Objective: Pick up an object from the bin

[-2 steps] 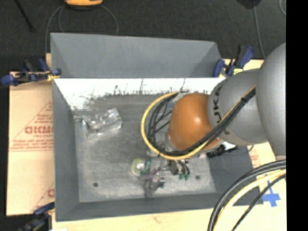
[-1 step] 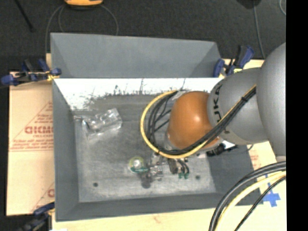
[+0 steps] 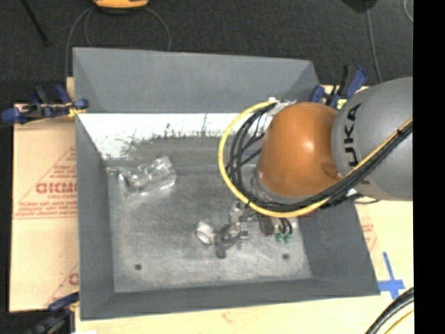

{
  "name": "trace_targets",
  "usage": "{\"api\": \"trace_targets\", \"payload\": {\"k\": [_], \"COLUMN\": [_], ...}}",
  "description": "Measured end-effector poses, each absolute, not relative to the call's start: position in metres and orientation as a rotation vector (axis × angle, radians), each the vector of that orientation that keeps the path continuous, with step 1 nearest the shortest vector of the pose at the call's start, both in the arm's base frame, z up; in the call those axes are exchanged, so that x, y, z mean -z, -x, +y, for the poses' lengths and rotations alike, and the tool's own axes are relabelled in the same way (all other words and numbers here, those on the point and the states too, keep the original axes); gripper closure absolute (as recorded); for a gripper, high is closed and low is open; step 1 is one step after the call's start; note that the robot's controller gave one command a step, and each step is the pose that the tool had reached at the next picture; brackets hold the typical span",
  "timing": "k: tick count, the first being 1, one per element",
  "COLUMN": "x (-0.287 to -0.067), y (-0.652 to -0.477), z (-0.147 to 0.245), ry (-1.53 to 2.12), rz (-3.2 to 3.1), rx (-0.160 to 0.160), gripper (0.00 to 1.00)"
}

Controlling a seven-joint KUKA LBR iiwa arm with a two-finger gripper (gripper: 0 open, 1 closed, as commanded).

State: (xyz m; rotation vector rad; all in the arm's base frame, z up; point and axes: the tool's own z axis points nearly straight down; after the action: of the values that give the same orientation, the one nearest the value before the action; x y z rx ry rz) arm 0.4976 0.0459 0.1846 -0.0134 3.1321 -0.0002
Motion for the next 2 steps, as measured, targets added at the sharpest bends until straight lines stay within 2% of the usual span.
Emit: {"api": "trace_targets", "payload": {"k": [1, 2], "x": [-0.2533, -0.2517], "y": [-0.4950, -0.4943], "z": [0.0606, 0.0604], "ry": [-0.362, -0.363], "rz": [3.114, 3.117], "rx": [-0.005, -0.003], "gripper": [1.00, 0.00]}}
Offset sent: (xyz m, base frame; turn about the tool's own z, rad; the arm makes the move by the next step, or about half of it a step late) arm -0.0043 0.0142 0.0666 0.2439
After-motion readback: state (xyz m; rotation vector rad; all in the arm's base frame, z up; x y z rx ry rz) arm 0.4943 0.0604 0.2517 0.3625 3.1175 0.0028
